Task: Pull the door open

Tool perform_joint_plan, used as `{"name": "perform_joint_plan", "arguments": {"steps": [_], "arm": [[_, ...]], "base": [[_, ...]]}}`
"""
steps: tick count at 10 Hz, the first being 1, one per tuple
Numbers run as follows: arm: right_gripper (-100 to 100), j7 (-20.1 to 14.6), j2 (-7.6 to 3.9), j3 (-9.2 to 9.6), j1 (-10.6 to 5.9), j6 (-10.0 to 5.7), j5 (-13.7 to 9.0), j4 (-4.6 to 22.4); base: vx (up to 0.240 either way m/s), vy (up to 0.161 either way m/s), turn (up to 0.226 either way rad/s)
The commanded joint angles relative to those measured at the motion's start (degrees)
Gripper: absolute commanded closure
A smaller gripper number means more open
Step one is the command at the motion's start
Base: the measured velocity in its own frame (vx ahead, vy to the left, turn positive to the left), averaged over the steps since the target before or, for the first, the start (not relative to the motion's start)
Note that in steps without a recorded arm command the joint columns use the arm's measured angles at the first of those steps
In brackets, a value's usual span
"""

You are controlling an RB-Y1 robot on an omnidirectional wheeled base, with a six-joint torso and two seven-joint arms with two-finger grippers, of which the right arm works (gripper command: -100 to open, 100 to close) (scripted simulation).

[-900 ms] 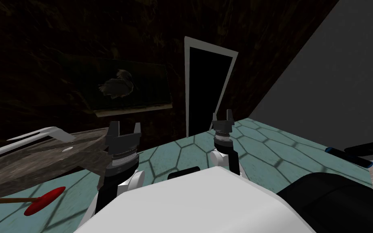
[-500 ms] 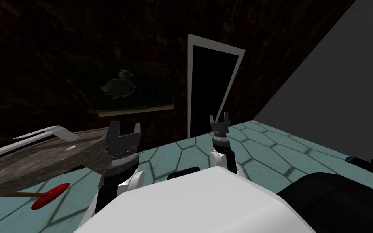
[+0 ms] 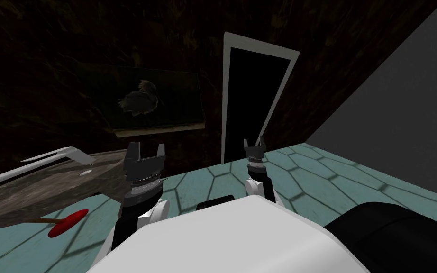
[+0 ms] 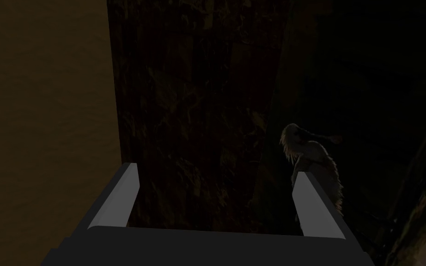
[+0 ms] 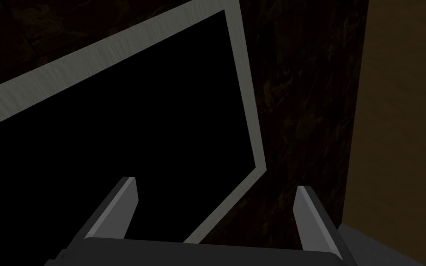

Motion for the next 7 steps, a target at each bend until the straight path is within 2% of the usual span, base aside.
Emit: {"name": "perform_joint_plan", "arguments": {"steps": [1,7], "arm": [[-100,-2.3,-0.48,0.0,-0.12,-0.37,-0.7,2.0],[-100,-11.7,-2.18,0.34,-0.23,-2.55,-3.5,10.8]], "base": [[0.095,-0.028,0.09],[0.095,-0.05,0.109]]}}
